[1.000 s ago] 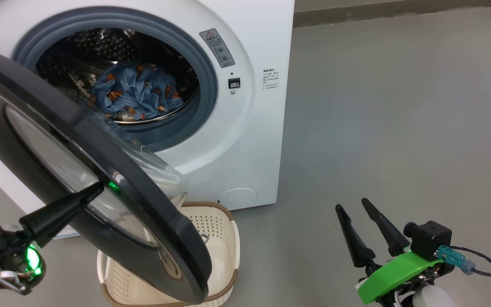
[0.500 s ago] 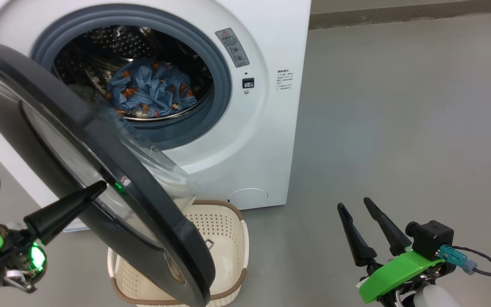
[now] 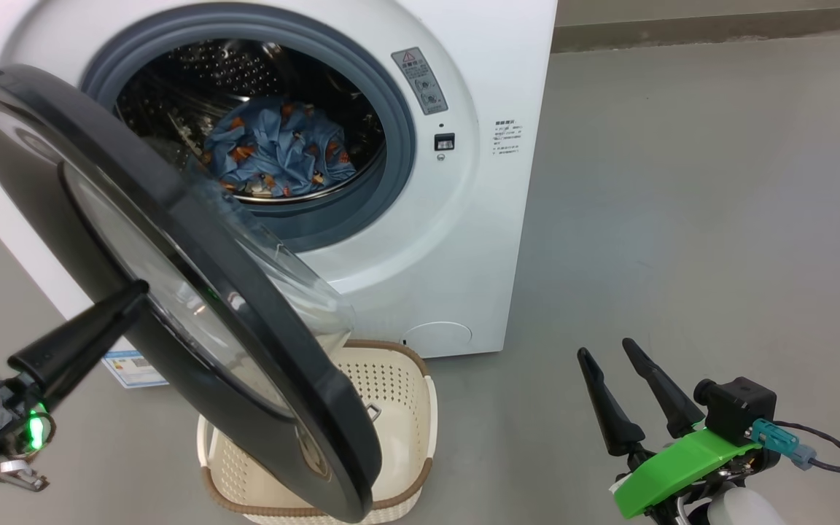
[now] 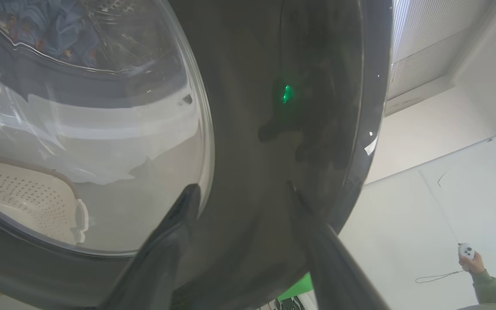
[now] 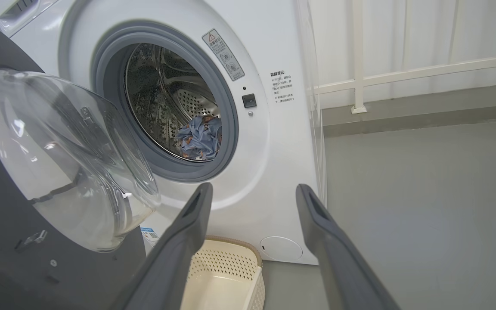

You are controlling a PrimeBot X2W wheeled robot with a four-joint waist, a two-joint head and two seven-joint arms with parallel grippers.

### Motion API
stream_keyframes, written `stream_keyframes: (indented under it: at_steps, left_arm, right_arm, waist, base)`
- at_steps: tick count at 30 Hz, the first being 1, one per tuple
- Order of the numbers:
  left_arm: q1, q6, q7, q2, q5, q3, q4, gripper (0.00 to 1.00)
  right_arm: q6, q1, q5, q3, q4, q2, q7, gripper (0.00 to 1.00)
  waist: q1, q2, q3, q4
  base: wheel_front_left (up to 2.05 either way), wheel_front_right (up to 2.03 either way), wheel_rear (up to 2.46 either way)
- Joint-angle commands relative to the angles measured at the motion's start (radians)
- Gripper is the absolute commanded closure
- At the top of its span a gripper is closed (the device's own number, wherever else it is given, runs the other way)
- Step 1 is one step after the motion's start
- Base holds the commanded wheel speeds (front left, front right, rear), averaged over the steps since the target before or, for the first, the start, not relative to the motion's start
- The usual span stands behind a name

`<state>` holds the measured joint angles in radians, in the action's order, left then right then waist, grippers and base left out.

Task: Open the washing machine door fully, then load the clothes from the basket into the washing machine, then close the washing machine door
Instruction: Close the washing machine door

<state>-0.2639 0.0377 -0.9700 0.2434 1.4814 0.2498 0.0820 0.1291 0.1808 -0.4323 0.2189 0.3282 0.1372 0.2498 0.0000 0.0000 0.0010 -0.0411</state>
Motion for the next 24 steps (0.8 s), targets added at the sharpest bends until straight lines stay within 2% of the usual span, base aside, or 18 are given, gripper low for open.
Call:
stream_keyframes:
  at_steps: [1,6,10,13,18,22,24]
  left_arm:
    - [-0.016,0.013,0.015,0.04,-0.02,0.045,0.033,0.0]
    - [0.018,0.066,0.107,0.044,-0.122,0.06,0.051,0.0]
    - [0.047,0.086,0.229,0.034,-0.231,0.065,0.069,0.0]
    - [0.065,0.092,0.339,0.024,-0.304,0.057,0.08,0.0]
    - [0.114,0.093,0.553,0.063,-0.46,-0.015,0.103,0.0]
    - [0.158,0.093,0.747,0.075,-0.584,-0.068,0.07,0.0]
    - [0.177,0.093,0.84,0.059,-0.643,-0.071,0.036,0.0]
  right_arm:
    - [0.002,0.025,0.004,0.021,-0.023,0.001,0.012,0.0]
    - [0.002,0.028,0.004,0.021,-0.027,0.003,0.012,0.0]
    - [0.002,0.03,0.005,0.019,-0.028,0.005,0.012,0.0]
    - [0.002,0.03,0.005,0.019,-0.029,0.005,0.012,0.0]
    - [0.002,0.034,0.005,0.021,-0.028,0.008,0.012,0.0]
    - [0.002,0.033,0.005,0.026,-0.027,0.008,0.012,0.0]
    - [0.002,0.031,0.004,0.028,-0.027,0.008,0.012,0.0]
  waist:
    - [0.0,0.0,0.001,0.0]
    - [0.0,0.0,0.006,-0.003]
    - [0.0,0.0,0.01,-0.006]
    - [0.0,0.0,0.01,-0.007]
    - [0.0,0.0,0.009,-0.007]
    - [0.0,0.0,0.006,-0.007]
    - [0.0,0.0,0.005,-0.007]
  base:
    - [0.0,0.0,0.0]
    - [0.0,0.0,0.0]
    - [0.0,0.0,0.0]
    - [0.0,0.0,0.0]
    - [0.0,0.0,0.0]
    - [0.0,0.0,0.0]
    - [0.0,0.0,0.0]
